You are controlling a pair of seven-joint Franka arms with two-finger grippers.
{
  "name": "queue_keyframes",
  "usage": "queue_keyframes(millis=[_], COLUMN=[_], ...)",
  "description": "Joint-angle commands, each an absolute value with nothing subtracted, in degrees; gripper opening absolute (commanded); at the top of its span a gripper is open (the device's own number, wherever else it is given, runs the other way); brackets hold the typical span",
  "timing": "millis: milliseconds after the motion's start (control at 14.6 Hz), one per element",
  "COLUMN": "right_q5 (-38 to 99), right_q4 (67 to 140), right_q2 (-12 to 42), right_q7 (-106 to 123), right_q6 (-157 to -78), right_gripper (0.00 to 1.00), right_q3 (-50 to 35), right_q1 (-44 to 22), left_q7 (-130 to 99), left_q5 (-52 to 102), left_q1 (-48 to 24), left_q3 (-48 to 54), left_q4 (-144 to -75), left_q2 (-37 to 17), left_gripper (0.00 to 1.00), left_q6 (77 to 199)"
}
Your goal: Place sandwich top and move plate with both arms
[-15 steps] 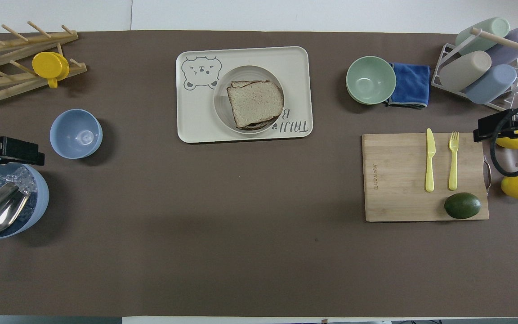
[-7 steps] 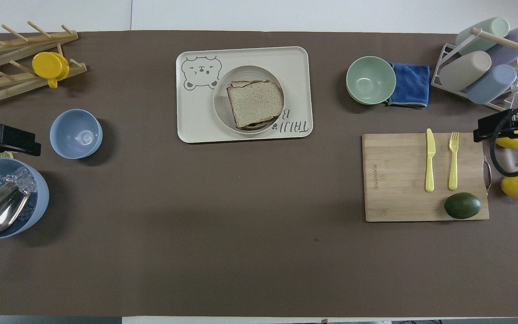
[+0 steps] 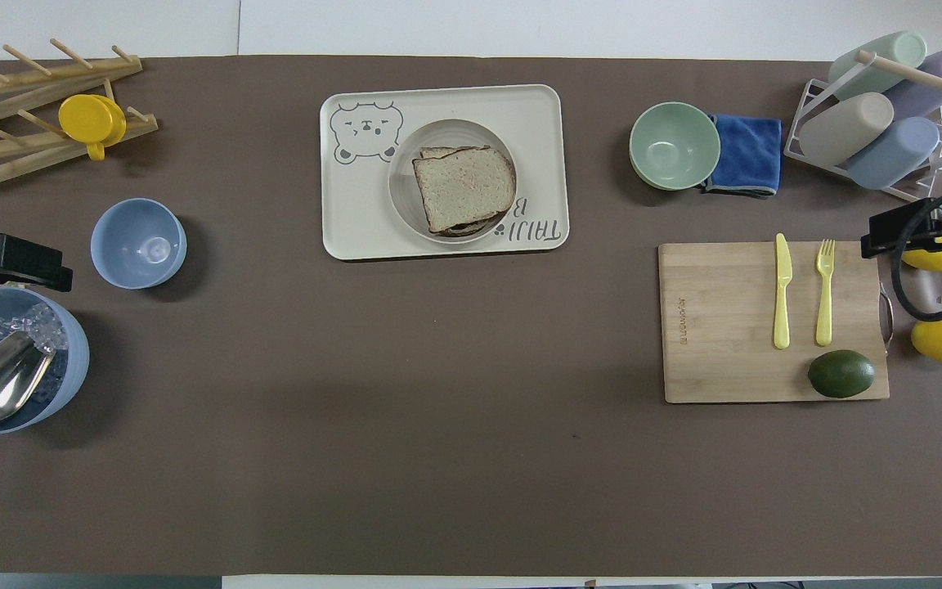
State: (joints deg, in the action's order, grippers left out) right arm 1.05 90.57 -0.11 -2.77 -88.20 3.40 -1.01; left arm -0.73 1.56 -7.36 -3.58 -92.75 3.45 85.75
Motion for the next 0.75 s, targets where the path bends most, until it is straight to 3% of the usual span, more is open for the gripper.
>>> queue_keyframes(millis=[0, 685], right_q5=[1.14, 1.14], right_q4=[91.14, 91.14], right_q2=[-0.44, -0.44], right_q7=[-1.93, -1.85], right_q6=[-88.42, -88.42], right_gripper=[1.0, 1.0], right_q3=[2.55, 2.55], right_q1=[0.18, 0.18], left_q7=[0.35, 0.35], left_q5=[0.7, 0.79], left_q1=[-6.59, -6.68], left_q3=[-3.08, -3.16], left_q4=[-93.43, -93.43], left_q2=[4.13, 4.31], left_gripper=[1.0, 1.0], left_q6=[85.52, 85.96])
